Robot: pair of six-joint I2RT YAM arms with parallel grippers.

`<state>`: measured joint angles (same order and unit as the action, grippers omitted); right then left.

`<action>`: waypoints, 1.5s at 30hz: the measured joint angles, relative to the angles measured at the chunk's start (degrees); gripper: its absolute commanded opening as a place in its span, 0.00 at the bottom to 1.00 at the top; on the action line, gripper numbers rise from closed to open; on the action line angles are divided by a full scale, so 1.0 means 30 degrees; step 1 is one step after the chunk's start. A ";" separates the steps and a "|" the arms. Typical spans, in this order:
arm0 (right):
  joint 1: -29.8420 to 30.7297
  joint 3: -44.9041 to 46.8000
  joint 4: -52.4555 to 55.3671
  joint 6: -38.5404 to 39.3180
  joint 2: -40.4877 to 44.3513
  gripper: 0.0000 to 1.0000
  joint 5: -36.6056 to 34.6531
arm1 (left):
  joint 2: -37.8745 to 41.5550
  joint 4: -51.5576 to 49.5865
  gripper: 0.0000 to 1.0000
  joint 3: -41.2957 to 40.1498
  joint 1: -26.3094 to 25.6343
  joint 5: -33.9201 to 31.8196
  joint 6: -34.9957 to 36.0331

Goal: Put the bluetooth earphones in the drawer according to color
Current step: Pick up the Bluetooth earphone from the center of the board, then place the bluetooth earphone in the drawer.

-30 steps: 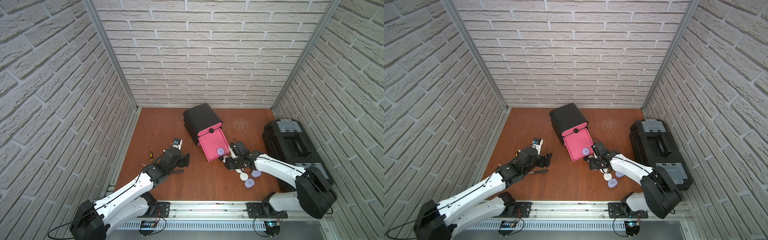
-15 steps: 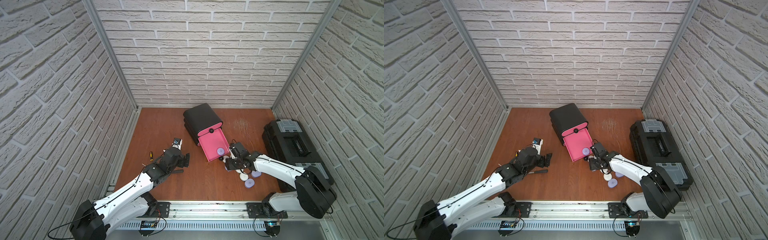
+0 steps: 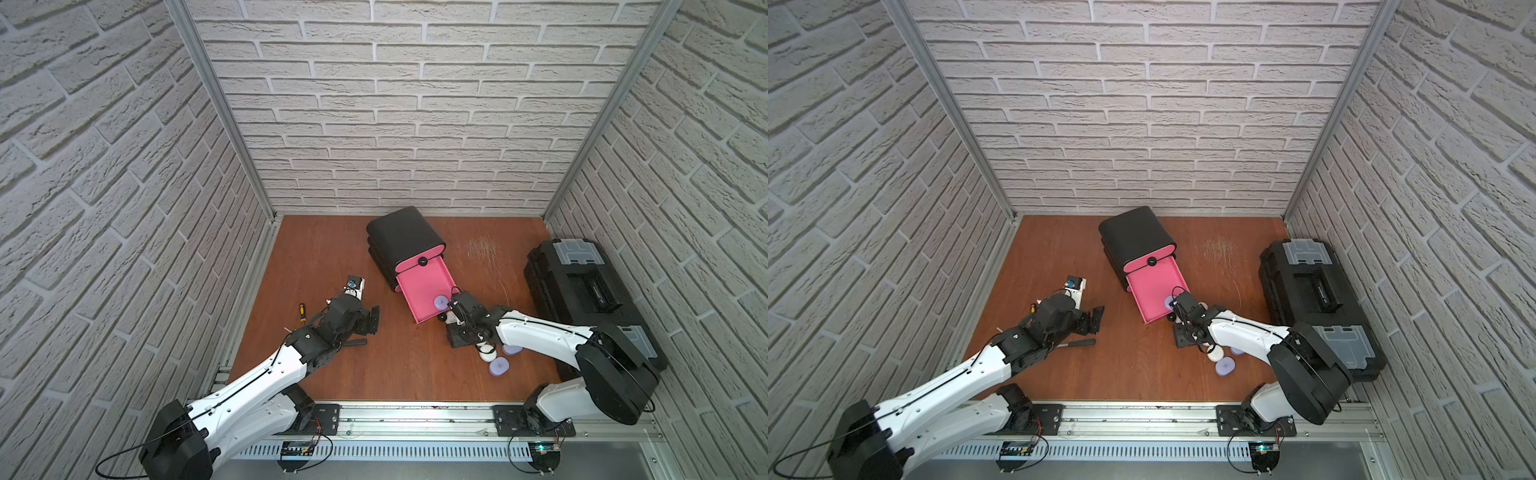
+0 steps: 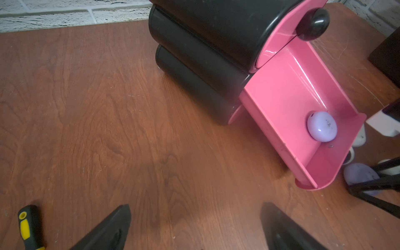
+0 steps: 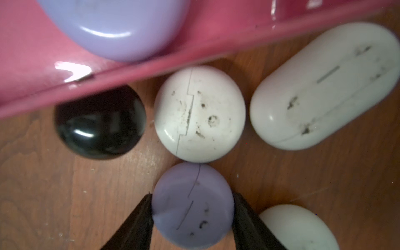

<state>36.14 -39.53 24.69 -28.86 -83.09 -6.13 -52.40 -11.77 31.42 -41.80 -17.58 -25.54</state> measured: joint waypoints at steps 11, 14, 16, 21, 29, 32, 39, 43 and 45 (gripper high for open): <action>0.0291 -0.0146 -0.0189 -0.0219 -0.0321 0.42 -0.0736 | 0.0087 -0.0015 0.98 0.0000 0.0000 0.0000 0.0000; 0.0364 -0.0146 -0.0160 -0.0291 -0.0270 0.40 -0.0823 | 0.0153 -0.0022 0.98 0.0000 -0.0007 0.0000 0.0000; 0.0423 -0.0146 0.0080 -0.0321 -0.0095 0.40 -0.0823 | 0.0175 -0.0036 0.98 0.0000 0.0000 -0.0007 0.0000; 0.0597 -0.0146 0.1064 -0.0393 0.1290 0.40 -0.0794 | 0.0219 -0.0066 0.98 0.0000 -0.0007 -0.0007 0.0000; 0.1071 -0.0743 0.2579 -0.0386 0.3738 0.40 0.0554 | 0.0393 -0.0073 0.98 0.0000 0.0000 -0.0015 0.0000; 0.1195 -0.1275 0.2696 -0.0379 0.4313 0.40 0.1311 | 0.0393 -0.0073 0.98 0.0000 0.0000 -0.0015 0.0000; 0.1246 -0.3315 0.2273 -0.0233 0.3483 0.40 0.2186 | 0.0393 -0.0080 0.98 0.0000 0.0000 -0.0015 0.0000; 0.1253 -0.4976 0.1814 -0.0066 0.1530 0.40 0.2193 | 0.0415 -0.0080 0.98 0.0000 0.0000 -0.0044 0.0000; 0.1260 -0.5668 0.1690 0.0073 0.0590 0.40 0.2106 | 0.0459 -0.0087 0.98 0.0000 -0.0007 -0.0044 0.0000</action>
<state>39.92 -56.53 29.76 -28.64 -81.32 0.19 -51.03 -12.03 31.42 -41.82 -17.72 -25.54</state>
